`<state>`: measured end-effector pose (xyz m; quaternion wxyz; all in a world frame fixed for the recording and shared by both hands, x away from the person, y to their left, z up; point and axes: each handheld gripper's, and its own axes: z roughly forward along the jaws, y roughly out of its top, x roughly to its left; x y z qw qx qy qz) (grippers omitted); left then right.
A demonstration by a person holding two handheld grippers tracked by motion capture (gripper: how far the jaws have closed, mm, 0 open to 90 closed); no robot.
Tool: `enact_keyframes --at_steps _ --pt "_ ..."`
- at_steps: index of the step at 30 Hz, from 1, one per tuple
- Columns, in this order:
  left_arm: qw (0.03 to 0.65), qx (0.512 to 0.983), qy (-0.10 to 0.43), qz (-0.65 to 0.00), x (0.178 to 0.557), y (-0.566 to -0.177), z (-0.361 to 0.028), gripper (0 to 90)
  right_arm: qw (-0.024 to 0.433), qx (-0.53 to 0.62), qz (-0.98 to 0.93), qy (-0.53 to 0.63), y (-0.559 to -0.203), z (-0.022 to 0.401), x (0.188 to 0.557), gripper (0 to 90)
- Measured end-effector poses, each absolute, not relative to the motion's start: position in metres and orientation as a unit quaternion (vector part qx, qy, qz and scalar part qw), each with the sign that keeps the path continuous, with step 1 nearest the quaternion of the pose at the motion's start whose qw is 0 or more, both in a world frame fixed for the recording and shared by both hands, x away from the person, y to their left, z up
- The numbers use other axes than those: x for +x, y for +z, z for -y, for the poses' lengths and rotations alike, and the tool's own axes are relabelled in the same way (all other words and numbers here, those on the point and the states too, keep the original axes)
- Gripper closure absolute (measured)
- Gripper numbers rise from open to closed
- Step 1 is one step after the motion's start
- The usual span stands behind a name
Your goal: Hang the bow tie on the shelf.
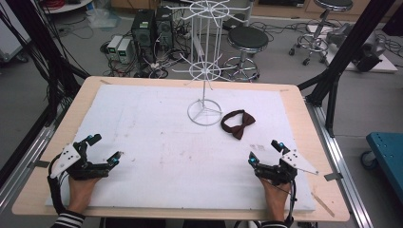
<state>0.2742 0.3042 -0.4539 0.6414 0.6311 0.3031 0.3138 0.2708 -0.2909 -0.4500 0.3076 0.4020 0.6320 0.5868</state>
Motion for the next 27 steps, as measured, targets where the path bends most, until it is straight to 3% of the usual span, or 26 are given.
enact_keyframes --at_steps 27 --pt "0.642 0.631 0.312 -0.304 0.2746 -0.4538 -0.3045 1.7 0.294 0.392 -0.642 0.589 -0.4421 0.2925 0.2751 0.7"
